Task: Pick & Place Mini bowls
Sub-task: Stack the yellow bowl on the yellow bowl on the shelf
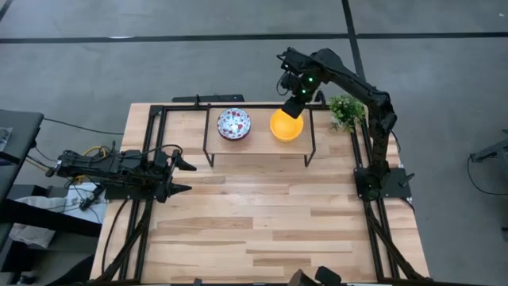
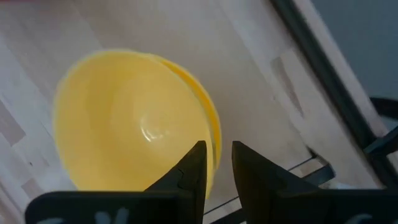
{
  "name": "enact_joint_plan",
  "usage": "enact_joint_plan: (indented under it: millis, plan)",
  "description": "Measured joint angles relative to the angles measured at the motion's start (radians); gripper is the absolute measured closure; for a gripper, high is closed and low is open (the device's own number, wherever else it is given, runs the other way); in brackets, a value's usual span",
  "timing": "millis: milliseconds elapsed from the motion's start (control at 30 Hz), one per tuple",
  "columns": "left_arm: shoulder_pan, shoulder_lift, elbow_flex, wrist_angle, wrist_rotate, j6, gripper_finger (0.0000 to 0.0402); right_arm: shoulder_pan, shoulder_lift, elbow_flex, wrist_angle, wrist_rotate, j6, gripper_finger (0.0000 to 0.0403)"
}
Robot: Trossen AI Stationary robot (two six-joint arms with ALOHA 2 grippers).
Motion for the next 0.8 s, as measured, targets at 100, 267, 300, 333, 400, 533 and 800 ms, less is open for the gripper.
enact_joint_plan:
  millis: [100,267,300,333,400,533,800]
  plan:
    - [0.0,0.0,0.0,0.0,0.0,0.0,0.0046,0.004,-0.003,0.044,0.001,0.007,0.0,0.0335]
    - [0.0,0.0,0.0,0.0,0.0,0.0,0.0046,0.02,-0.005,0.109,0.001,0.028,-0.001,0.0337]
    - [0.0,0.0,0.0,0.0,0.0,0.0,0.0046,0.028,-0.005,0.11,0.002,0.03,-0.006,0.0341]
    - [0.0,0.0,0.0,0.0,0.0,0.0,0.0046,0.035,-0.004,0.108,0.001,0.03,-0.015,0.0346]
    - [0.0,0.0,0.0,0.0,0.0,0.0,0.0046,0.048,-0.002,0.096,0.001,0.043,-0.027,0.0364]
    - [0.0,0.0,0.0,0.0,0.0,0.0,0.0046,0.053,0.003,0.047,0.006,0.049,-0.051,0.0397]
    - [0.0,0.0,0.0,0.0,0.0,0.0,0.0046,0.044,0.003,-0.02,0.026,0.049,-0.045,0.0399]
